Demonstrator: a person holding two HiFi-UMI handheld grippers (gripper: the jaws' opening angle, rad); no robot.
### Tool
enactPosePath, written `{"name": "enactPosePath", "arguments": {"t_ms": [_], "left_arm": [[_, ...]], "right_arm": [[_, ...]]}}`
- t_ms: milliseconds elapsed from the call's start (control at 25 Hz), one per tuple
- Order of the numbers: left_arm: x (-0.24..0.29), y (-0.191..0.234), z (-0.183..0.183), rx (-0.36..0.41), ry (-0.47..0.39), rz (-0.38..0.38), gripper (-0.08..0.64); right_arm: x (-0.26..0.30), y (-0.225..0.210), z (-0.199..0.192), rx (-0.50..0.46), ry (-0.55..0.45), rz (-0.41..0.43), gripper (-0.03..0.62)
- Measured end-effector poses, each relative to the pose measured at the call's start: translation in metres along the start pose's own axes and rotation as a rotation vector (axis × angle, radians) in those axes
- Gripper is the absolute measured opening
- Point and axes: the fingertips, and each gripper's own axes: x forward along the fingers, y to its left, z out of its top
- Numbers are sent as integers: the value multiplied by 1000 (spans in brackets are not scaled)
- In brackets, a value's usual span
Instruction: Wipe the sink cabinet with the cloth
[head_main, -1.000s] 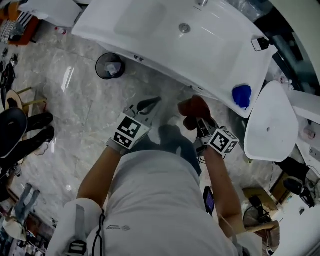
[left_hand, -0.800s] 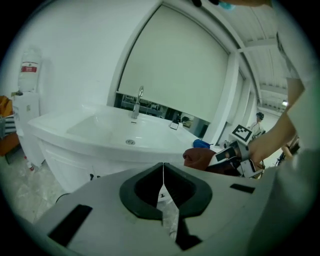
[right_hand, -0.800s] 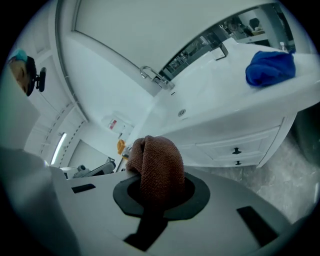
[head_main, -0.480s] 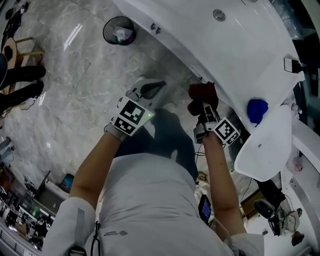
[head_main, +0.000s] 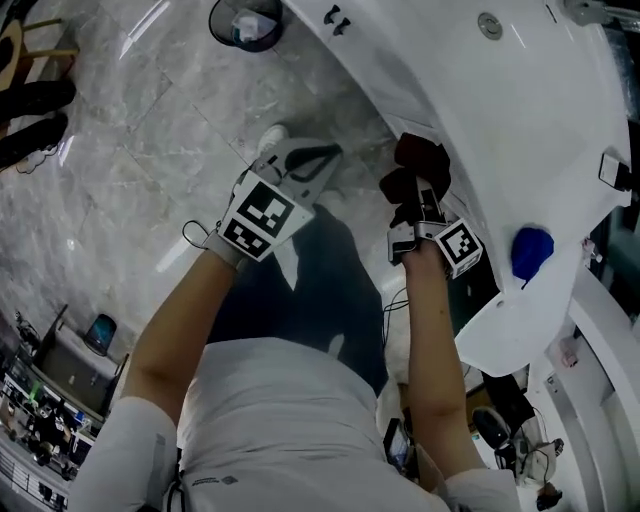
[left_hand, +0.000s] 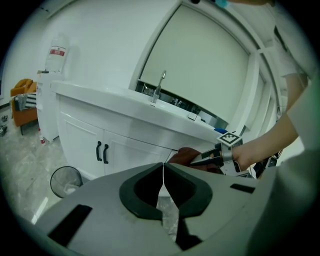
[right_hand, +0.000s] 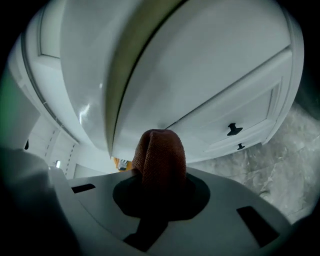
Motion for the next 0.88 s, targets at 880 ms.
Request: {"name": "enactPosePath", "arguments": {"t_ms": [880], "left_arm": [[7, 23, -82, -23, -38, -46, 12]], "right_arm": [[36, -25, 16, 218, -246, 57, 48]]}}
